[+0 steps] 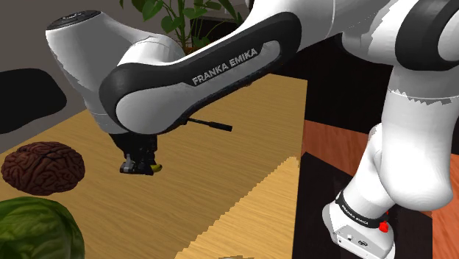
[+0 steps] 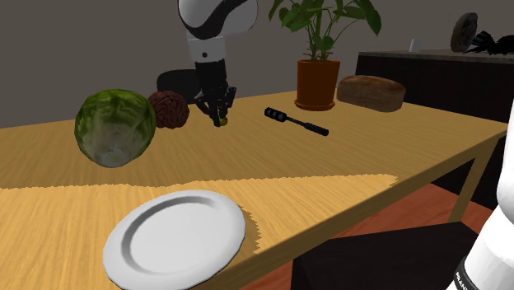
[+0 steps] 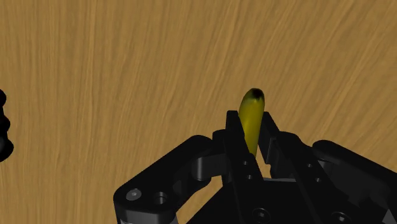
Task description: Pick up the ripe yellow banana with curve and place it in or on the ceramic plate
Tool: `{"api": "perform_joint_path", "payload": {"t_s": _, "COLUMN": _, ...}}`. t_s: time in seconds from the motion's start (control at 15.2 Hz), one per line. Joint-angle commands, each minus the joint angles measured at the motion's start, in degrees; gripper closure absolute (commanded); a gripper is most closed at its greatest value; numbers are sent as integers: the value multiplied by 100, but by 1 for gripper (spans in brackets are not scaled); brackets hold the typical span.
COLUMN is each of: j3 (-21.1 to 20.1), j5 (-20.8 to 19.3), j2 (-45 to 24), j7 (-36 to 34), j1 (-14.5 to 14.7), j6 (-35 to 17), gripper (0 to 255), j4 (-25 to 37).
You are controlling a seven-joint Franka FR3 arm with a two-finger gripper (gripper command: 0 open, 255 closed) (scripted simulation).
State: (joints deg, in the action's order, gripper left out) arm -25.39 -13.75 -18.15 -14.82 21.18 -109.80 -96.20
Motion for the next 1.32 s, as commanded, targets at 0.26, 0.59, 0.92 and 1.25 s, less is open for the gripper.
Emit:
{"api": "perform_joint_path", "payload": {"t_s": 0.26, "j3": -66, "j5": 111, "j2": 233, "j7": -17, "j1": 22, "j6": 260, "gripper": 255, "j4": 40}}
{"api": "perform_joint_path", "payload": {"t_s": 0.59, "j3": -298, "j5": 389, "j2": 905, "j7": -401, "j1": 174, "j6": 47, "gripper": 255, "j4": -823}}
{"api": "perform_joint_path", "payload": {"t_s": 0.92, "j3": -549, "j5": 684, "j2": 1476, "j7": -800, "j1": 393, "j6": -76, "gripper": 255, "j4": -1484}}
{"api": "perform_joint_path", "payload": {"t_s": 1.25, "j3": -828, "j5": 979, "j2": 1942, "j7": -1236, "j1": 661, "j6": -127, "gripper": 255, "j4": -1966}}
